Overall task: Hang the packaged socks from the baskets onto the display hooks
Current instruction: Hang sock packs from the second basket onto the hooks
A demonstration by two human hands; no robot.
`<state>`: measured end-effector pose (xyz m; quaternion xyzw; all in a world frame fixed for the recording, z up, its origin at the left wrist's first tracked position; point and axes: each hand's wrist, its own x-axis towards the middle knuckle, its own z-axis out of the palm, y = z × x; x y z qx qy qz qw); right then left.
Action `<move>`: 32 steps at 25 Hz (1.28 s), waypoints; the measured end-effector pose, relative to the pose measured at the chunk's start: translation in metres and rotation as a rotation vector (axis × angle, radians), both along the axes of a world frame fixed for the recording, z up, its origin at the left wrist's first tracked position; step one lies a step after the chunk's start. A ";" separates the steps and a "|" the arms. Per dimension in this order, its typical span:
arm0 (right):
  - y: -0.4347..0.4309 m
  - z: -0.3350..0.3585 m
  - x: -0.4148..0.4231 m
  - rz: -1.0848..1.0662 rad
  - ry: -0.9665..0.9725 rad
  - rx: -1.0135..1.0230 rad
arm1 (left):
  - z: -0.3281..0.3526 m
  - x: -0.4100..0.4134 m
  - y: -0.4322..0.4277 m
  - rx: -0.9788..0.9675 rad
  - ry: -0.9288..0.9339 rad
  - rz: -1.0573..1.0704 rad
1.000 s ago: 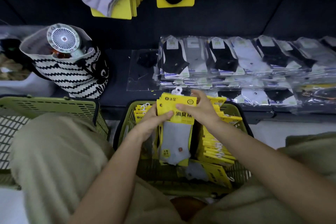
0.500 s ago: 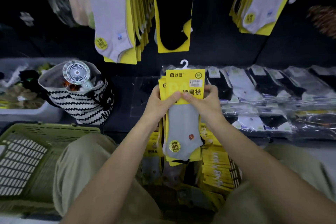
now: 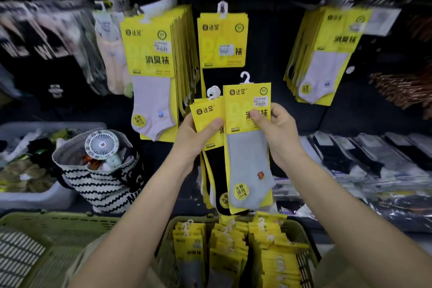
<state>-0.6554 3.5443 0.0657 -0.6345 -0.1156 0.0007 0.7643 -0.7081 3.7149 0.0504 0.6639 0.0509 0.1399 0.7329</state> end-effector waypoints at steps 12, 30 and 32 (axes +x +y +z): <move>0.034 0.089 0.057 -0.040 -0.099 0.060 | 0.110 -0.004 0.055 0.076 -0.301 0.133; 0.081 0.084 0.094 -0.265 -0.048 -0.265 | 0.113 0.001 0.063 0.093 -0.303 0.146; 0.074 0.081 0.084 -0.339 -0.049 -0.269 | 0.109 0.008 0.061 0.071 -0.270 0.168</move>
